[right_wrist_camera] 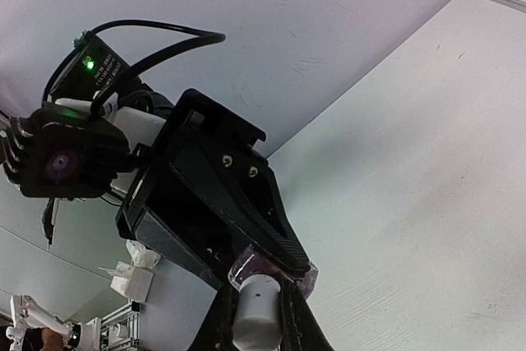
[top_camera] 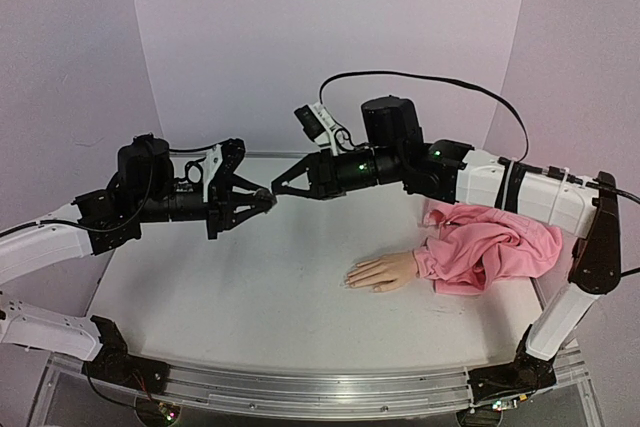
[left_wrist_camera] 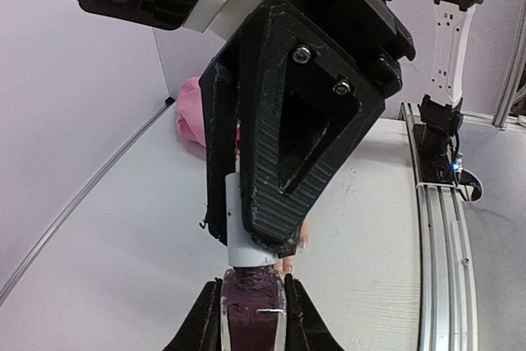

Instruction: Paint the nails

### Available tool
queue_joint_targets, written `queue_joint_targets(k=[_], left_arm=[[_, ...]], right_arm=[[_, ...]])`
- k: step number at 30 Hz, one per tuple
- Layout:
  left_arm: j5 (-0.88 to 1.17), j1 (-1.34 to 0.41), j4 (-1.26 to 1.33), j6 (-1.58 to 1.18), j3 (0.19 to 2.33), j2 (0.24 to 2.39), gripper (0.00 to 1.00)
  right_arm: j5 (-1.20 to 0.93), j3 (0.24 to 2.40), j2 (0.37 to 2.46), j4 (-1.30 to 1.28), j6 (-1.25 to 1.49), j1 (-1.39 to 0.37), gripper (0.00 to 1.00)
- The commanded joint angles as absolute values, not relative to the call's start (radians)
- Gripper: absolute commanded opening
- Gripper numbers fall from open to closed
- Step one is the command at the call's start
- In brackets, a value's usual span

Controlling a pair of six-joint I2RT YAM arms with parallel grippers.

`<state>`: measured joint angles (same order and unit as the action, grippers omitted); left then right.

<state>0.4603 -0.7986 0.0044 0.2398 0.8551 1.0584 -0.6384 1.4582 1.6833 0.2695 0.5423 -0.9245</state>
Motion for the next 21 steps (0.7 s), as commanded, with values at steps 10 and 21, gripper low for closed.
queue_joint_targets(k=[10, 21], left_arm=[[0.435, -0.801, 0.061, 0.257, 0.862, 1.06, 0.0], [0.445, -0.801, 0.061, 0.263, 0.862, 1.069, 0.0]], right_arm=[[-0.62, 1.449, 1.597, 0.337, 0.512, -0.922, 0.0], [-0.618, 1.439, 1.575, 0.354, 0.518, -0.921, 0.0]])
